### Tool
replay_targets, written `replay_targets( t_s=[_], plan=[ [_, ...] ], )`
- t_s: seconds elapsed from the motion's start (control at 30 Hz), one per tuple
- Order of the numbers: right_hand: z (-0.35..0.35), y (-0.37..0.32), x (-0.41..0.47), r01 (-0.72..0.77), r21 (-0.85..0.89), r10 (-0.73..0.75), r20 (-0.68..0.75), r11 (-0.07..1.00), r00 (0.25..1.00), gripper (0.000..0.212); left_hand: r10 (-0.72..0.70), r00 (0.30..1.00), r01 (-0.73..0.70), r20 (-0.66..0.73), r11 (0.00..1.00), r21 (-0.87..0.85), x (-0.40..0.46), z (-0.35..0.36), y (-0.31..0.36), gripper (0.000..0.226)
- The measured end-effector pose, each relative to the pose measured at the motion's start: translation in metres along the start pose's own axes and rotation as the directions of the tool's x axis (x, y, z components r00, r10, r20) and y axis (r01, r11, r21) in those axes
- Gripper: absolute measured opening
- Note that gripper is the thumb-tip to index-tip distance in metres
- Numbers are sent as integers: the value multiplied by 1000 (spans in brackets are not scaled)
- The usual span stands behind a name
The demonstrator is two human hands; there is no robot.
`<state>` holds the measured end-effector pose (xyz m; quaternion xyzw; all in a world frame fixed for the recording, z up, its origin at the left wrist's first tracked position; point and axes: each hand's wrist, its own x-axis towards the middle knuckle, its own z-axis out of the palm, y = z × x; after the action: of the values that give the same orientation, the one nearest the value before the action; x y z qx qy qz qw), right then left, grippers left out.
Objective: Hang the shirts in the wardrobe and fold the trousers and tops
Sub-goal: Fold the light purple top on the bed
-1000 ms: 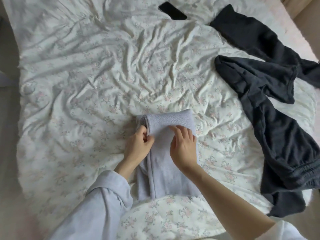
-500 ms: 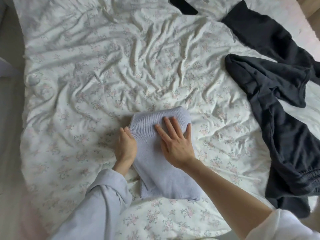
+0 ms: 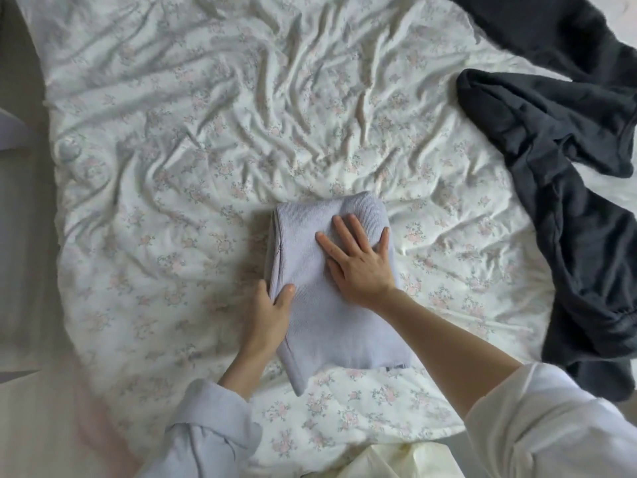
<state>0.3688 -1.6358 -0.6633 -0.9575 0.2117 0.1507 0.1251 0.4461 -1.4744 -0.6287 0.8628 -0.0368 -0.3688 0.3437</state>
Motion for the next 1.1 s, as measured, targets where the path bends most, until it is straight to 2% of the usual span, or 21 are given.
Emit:
replay_targets(
  t_s=[0.07, 0.13, 0.2, 0.23, 0.3, 0.33, 0.37, 0.43, 0.5, 0.53, 0.6, 0.63, 0.7, 0.73, 0.8, 0.83, 0.9, 0.97, 1.03, 1.07, 1.1],
  plan=[
    [2, -1, -11, -5, 19, 6, -40, 1000, 999, 51, 4, 998, 11, -64, 973, 228, -1, -1, -6, 30],
    [7, -5, -29, -20, 23, 21, -53, 1000, 998, 52, 42, 995, 5, -89, 882, 470, 0, -2, -9, 41],
    [13, -11, -49, -30, 15, 31, -56, 999, 998, 51, 245, 963, -143, -108, 811, 567, 2, -2, -7, 60],
    [18, -13, -58, -39, -2, 39, -54, 999, 998, 51, 410, 907, -275, -93, 747, 605, 5, 2, -2, 64],
    [27, -25, -73, -69, 6, 69, -15, 998, 997, 51, 650, 757, -510, 68, 523, 683, 14, 14, 9, 63],
    [30, -32, -79, -85, 21, 85, 13, 996, 996, 52, 690, 694, -600, 206, 397, 695, 19, 21, 16, 61],
    [33, -39, -85, -86, 30, 85, 29, 996, 996, 52, 685, 653, -653, 324, 293, 698, 26, 27, 23, 59],
    [33, -46, -95, -40, 62, 39, 10, 997, 999, 52, 605, 660, -667, 445, 200, 718, 44, 35, 29, 58],
    [31, -42, -104, 34, 176, -6, -158, 984, 987, 43, 577, 708, -615, 407, 222, 756, 60, 36, 36, 60],
    [30, -38, -109, 3, 262, 60, -230, 965, 971, 42, 594, 715, -603, 368, 258, 755, 65, 35, 43, 61],
    [27, -27, -116, -218, 416, 338, -241, 883, 910, 48, 630, 701, -630, 333, 330, 703, 77, 38, 66, 66],
    [24, -22, -118, -344, 493, 481, -181, 799, 858, 51, 610, 701, -654, 369, 342, 675, 86, 40, 78, 70],
    [21, -14, -121, -554, 633, 647, 108, 541, 755, 64, 499, 722, -670, 478, 334, 663, 105, 42, 98, 79],
    [22, -11, -122, -619, 663, 650, 255, 421, 715, 71, 406, 753, -653, 519, 355, 669, 114, 40, 106, 84],
    [23, -4, -119, -709, 647, 615, 446, 280, 650, 74, 201, 793, -601, 575, 414, 684, 131, 32, 117, 92],
    [23, 0, -116, -746, 612, 600, 503, 261, 622, 68, 121, 789, -589, 602, 426, 687, 138, 30, 119, 91],
    [18, 6, -110, -802, 504, 573, 572, 319, 587, 47, 2, 763, -565, 646, 487, 666, 143, 28, 123, 73],
    [6, 12, -108, -812, 430, 587, 562, 396, 583, 26, 7, 776, -543, 631, 515, 663, 138, 28, 124, 51],
    [-10, 22, -102, -776, 408, 648, 430, 481, 628, 26, 113, 840, -504, 531, 525, 686, 131, 22, 120, 52],
    [-20, 30, -96, -745, 426, 686, 318, 513, 654, 24, 155, 882, -448, 445, 571, 688, 126, 18, 114, 61],
    [-30, 41, -89, -704, 476, 723, 184, 527, 666, 19, 166, 926, -360, 340, 662, 657, 120, 14, 105, 70]
  ],
)
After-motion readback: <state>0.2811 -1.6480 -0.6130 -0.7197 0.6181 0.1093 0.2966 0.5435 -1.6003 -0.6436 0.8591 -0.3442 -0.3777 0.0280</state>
